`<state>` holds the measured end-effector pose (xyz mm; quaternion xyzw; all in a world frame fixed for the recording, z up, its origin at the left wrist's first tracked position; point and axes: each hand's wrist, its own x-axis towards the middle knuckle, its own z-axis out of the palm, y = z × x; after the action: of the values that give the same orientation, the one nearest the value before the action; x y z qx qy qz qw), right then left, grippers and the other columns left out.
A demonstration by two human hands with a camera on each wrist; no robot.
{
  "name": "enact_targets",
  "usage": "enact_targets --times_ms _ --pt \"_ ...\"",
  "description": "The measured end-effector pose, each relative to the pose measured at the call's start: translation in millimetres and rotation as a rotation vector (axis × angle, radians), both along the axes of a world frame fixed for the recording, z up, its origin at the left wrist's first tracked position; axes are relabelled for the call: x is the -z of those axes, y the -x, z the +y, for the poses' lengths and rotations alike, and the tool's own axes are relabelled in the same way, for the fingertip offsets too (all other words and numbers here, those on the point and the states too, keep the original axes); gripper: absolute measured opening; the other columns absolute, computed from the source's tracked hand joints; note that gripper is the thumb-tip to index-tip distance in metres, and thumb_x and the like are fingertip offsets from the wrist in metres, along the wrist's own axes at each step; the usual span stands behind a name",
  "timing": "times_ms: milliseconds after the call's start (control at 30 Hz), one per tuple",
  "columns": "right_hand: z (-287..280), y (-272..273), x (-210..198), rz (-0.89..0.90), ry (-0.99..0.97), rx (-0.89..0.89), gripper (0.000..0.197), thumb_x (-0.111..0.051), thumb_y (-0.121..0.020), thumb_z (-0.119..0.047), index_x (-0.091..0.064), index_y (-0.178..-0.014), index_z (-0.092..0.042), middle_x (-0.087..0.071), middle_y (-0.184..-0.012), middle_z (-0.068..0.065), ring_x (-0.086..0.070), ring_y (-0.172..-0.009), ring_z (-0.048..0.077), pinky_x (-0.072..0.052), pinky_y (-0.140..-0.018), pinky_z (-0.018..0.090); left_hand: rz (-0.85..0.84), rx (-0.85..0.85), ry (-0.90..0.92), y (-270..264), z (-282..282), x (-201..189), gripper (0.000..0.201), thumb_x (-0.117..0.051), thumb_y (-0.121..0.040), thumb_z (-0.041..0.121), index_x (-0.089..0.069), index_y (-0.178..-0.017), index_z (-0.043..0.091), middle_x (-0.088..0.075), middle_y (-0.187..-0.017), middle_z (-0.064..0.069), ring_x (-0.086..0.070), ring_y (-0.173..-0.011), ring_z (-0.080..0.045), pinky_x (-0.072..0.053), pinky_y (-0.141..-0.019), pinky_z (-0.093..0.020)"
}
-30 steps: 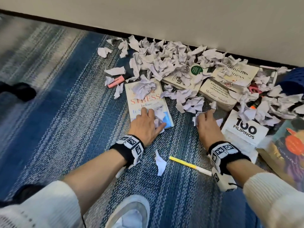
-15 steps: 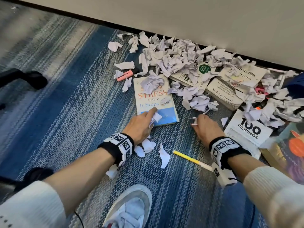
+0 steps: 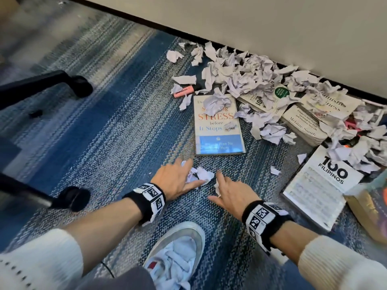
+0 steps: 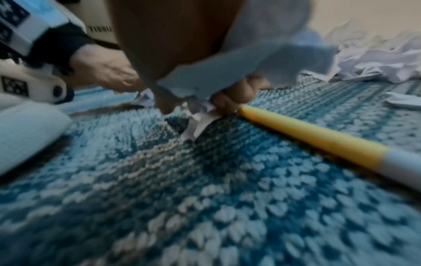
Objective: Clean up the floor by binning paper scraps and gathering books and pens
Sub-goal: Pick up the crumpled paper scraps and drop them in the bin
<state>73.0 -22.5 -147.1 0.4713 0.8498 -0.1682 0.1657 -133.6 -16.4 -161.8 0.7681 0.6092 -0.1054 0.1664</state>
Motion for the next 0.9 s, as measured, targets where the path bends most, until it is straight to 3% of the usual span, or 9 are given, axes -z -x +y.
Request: enact_targets --times_ms 100,200,333,400,467,533,633,800,900 --pt "-2.1 1.4 2.7 -0.034 0.035 -0.021 0.047 -0.035 -0.1 -0.045 -0.03 -0.13 -0.009 -0.053 -0.116 0.012 -0.065 -0.093 0.032 -0.048 -0.067 0.039 0.057 0.039 0.047 -5.9 1.1 -4.8 0.056 -0.033 -0.089 0.072 -0.033 -0.113 0.021 -0.051 -0.111 -0.015 -0.063 -0.078 -0.035 -0.047 -0.062 -0.041" --pt "-3.1 -3.7 -0.6 -0.002 0.072 -0.017 0.028 -0.035 -0.103 -0.032 -0.038 -0.118 -0.009 -0.05 -0.115 0.01 -0.063 -0.091 0.031 -0.049 -0.072 0.04 0.028 0.119 0.103 -9.1 3.5 -8.2 0.035 -0.054 -0.095 0.037 -0.031 -0.115 0.019 -0.046 -0.113 -0.016 -0.061 -0.076 -0.033 -0.05 -0.065 -0.044" --pt "4.5 -6.0 -10.5 0.082 0.086 0.053 0.015 -0.044 -0.096 -0.013 -0.043 -0.11 -0.008 -0.044 -0.114 0.011 -0.058 -0.081 0.03 -0.048 -0.072 0.04 -0.037 0.167 0.147 -9.6 8.0 -10.6 0.034 -0.058 -0.091 0.013 -0.031 -0.111 0.021 -0.043 -0.113 -0.016 -0.054 -0.073 -0.029 -0.045 -0.065 -0.041" --pt "12.8 -1.7 -15.5 0.232 0.061 0.141 0.015 -0.043 -0.093 -0.009 -0.04 -0.108 -0.008 -0.051 -0.111 0.013 -0.055 -0.076 0.03 -0.047 -0.072 0.043 -0.045 0.167 0.163 -8.4 9.6 -14.3 0.037 -0.057 -0.09 0.009 -0.034 -0.117 0.019 -0.044 -0.115 -0.016 -0.056 -0.078 -0.032 -0.04 -0.064 -0.041" --pt "19.9 5.0 -17.2 0.34 0.092 0.161 0.027 -0.044 -0.094 -0.013 -0.037 -0.119 -0.009 -0.058 -0.114 0.017 -0.06 -0.084 0.033 -0.049 -0.077 0.046 -0.064 0.152 0.168 -5.4 8.5 -16.4 0.042 -0.058 -0.088 0.008 -0.038 -0.123 0.018 -0.045 -0.118 -0.016 -0.059 -0.088 -0.037 -0.038 -0.067 -0.041" --pt "21.5 12.3 -16.2 0.311 0.182 0.105 0.042 -0.046 -0.097 -0.03 -0.032 -0.131 -0.011 -0.061 -0.117 0.017 -0.062 -0.094 0.034 -0.05 -0.081 0.045 -0.085 0.136 0.179 -2.2 6.2 -17.9 0.046 -0.058 -0.087 0.008 -0.038 -0.127 0.018 -0.045 -0.122 -0.015 -0.059 -0.096 -0.039 -0.042 -0.073 -0.044" --pt "17.2 19.4 -6.1 0.219 0.201 0.041 0.047 -0.048 -0.094 -0.049 -0.036 -0.123 -0.013 -0.06 -0.112 0.014 -0.062 -0.093 0.034 -0.05 -0.075 0.042 -0.084 0.133 0.166 -2.7 4.8 -18.4 0.043 -0.056 -0.088 0.01 -0.039 -0.127 0.017 -0.045 -0.123 -0.014 -0.058 -0.097 -0.039 -0.043 -0.075 -0.045" --pt "21.5 6.3 1.2 0.201 0.042 0.061 0.023 -0.042 -0.097 -0.03 -0.048 -0.106 -0.01 -0.055 -0.106 0.012 -0.06 -0.085 0.036 -0.04 -0.067 0.04 -0.181 0.109 0.099 -12.6 9.9 -17.1 0.048 -0.058 -0.083 0.007 -0.037 -0.123 0.022 -0.053 -0.116 -0.009 -0.06 -0.095 -0.034 -0.047 -0.075 -0.043" --pt "37.9 -27.2 -7.8 0.284 -0.051 0.223 0.019 -0.049 -0.091 -0.023 -0.054 -0.097 -0.007 -0.054 -0.098 0.01 -0.058 -0.077 0.034 -0.043 -0.066 0.04 -0.289 0.073 0.036 -35.4 29.0 -24.0 0.054 -0.061 -0.081 0.002 -0.034 -0.121 0.026 -0.057 -0.112 -0.005 -0.061 -0.093 -0.029 -0.05 -0.076 -0.04"
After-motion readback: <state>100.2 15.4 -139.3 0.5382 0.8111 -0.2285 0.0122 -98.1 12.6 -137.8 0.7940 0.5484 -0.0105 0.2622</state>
